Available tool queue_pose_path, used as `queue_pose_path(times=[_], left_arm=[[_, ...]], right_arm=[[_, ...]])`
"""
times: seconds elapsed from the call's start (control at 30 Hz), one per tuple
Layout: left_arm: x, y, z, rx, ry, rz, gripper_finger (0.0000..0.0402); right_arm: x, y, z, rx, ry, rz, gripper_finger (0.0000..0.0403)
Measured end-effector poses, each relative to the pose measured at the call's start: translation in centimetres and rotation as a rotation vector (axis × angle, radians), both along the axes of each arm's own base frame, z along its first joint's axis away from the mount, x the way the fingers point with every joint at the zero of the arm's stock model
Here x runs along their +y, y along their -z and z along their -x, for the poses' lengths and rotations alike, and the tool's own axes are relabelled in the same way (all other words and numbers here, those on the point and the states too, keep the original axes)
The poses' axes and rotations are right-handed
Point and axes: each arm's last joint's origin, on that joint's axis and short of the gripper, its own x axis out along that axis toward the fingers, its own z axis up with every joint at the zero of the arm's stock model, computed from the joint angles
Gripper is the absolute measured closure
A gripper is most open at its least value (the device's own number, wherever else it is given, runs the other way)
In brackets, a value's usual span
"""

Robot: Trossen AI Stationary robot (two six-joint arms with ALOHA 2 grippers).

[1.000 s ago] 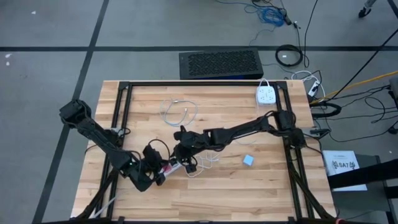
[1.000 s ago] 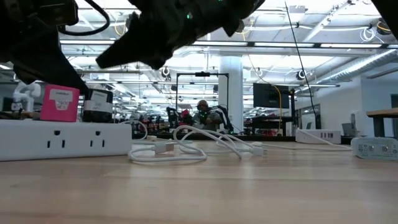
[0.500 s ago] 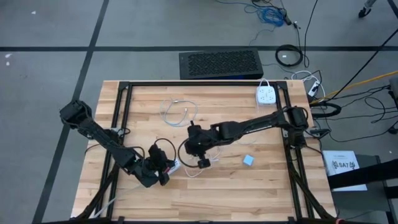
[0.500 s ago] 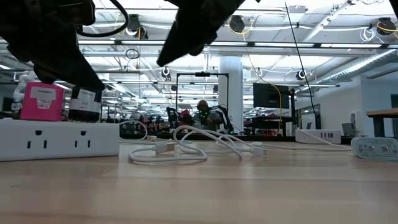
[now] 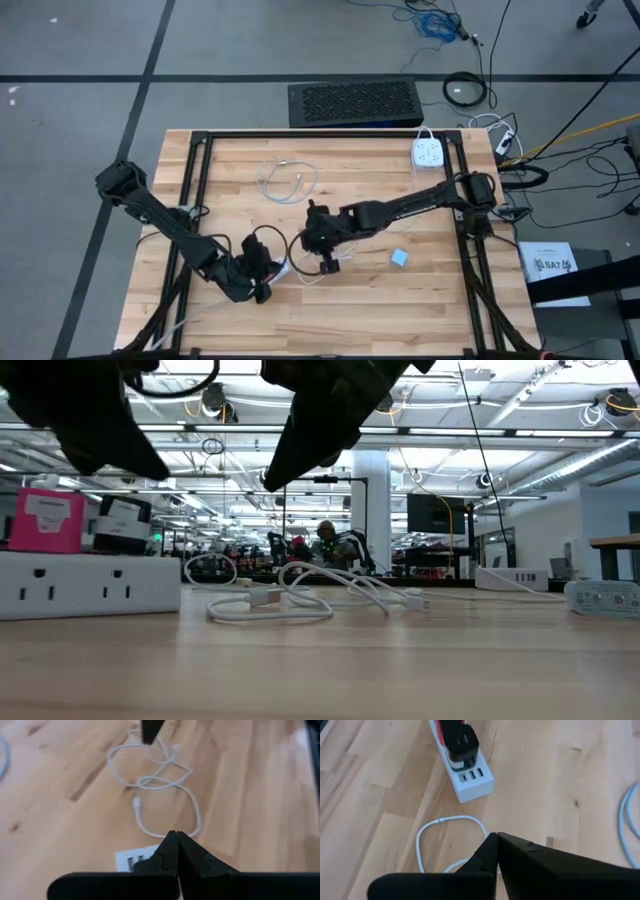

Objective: Insert USB
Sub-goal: Insert the black charger adapter into the bottom white outlet extension

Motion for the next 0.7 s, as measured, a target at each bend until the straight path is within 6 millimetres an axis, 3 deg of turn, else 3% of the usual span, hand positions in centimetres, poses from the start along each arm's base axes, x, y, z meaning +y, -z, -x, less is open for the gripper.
queue_pose_path(times=[0.3, 0.7], left_arm=[[0.2, -1.8, 0.3, 0.255, 0.068, 0.022, 0.0402], [0.3, -3.6, 0.6, 0.434, 0.133, 0.087, 0.0401]], right_arm=[[0.1, 0.0, 0.1, 0.005, -0.004, 0.0, 0.0403], [0.1, 0.0, 0.1, 0.006, -0.004, 0.0, 0.0403]])
